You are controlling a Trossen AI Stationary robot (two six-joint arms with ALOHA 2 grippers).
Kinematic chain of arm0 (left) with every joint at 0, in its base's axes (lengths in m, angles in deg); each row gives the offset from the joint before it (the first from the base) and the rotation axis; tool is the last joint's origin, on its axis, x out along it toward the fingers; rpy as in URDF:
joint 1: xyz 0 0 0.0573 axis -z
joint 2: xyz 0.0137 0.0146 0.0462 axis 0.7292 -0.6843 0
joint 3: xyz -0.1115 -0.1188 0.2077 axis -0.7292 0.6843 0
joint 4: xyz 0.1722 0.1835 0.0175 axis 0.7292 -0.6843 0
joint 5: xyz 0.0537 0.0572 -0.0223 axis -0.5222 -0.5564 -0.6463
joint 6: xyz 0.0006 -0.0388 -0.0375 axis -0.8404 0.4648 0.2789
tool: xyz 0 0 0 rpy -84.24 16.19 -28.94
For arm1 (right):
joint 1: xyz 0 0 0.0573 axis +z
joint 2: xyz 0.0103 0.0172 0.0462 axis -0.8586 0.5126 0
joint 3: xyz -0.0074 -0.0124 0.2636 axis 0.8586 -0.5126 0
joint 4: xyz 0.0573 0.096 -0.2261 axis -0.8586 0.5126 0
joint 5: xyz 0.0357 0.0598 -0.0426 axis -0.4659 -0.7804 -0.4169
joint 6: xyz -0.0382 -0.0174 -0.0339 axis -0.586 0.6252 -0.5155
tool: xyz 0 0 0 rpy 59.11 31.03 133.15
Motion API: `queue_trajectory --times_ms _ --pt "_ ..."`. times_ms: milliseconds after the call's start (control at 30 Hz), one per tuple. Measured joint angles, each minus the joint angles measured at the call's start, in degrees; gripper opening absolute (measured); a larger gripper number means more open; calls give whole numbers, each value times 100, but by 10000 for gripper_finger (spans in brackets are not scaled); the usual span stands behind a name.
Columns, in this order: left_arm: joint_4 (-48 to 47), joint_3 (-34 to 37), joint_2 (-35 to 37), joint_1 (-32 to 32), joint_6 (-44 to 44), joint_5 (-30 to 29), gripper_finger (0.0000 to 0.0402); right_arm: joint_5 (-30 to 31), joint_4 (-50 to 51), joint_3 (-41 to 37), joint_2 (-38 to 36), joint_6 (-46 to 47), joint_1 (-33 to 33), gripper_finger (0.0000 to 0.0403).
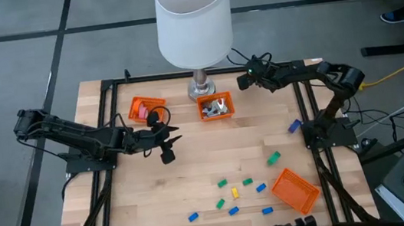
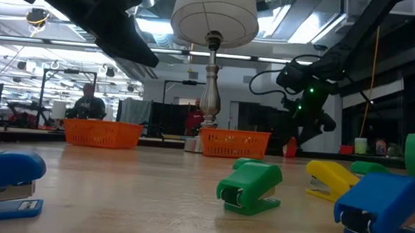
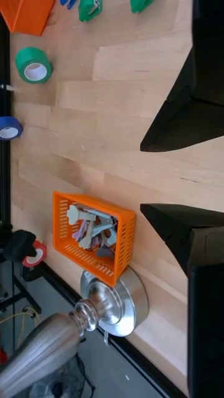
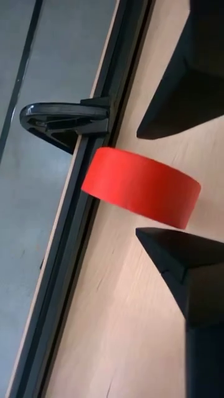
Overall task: Pick and place Stapler, Stapler remover, tape
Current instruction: Put the orange tape into the top left orange bin
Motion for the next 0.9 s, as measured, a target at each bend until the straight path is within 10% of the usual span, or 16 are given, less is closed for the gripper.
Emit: queue_trajectory --times_ms 267,567,900 --pt "-2 0 0 0 22 1 141 -4 -8 0 0 -131 0 108" --pt "-2 0 0 0 24 3 141 -690 477 5 -304 -624 138 107" --pt "56 0 0 0 431 7 141 -435 1791 -2 -2232 -1017 1462 107"
